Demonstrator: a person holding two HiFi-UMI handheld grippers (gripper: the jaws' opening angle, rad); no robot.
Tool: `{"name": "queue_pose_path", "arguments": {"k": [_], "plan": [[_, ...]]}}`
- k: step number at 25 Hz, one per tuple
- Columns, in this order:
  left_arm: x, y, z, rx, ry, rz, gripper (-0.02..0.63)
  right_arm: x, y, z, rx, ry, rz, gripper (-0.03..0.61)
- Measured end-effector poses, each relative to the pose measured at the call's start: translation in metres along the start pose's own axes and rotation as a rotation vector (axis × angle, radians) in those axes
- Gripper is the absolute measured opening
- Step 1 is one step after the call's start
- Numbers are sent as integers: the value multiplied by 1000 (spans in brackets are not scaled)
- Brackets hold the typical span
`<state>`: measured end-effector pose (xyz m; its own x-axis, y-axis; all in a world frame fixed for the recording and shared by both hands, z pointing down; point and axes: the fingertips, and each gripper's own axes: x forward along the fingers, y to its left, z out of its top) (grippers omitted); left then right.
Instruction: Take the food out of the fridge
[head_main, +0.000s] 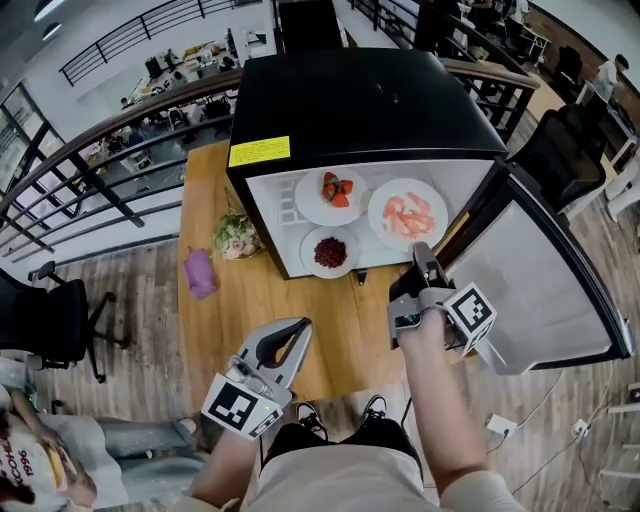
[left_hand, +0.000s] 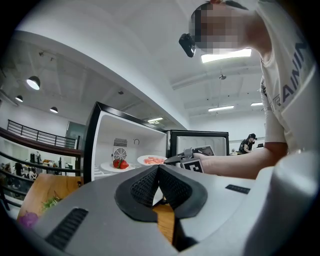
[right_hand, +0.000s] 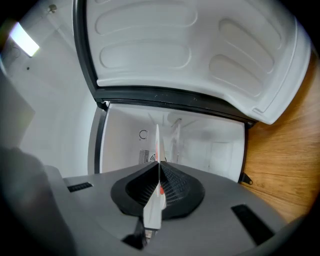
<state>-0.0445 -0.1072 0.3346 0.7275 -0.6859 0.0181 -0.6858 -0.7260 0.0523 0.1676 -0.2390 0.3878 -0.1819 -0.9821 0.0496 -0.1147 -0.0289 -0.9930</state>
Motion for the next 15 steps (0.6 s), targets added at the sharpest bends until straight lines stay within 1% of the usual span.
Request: {"name": "queue_pose_path", "arguments": {"k": [8,11,15], "plan": [[-3,-17,3,11,-3,-19,8,-58,-1,-22,-9,73,16,26],[-4,-24,4,14,-2,-29,8,-84,-14,-26,-31,103,5,26],[-2,-32,1,11,4,-37,8,-113,-43,-33,-67,154,-23,26]]}}
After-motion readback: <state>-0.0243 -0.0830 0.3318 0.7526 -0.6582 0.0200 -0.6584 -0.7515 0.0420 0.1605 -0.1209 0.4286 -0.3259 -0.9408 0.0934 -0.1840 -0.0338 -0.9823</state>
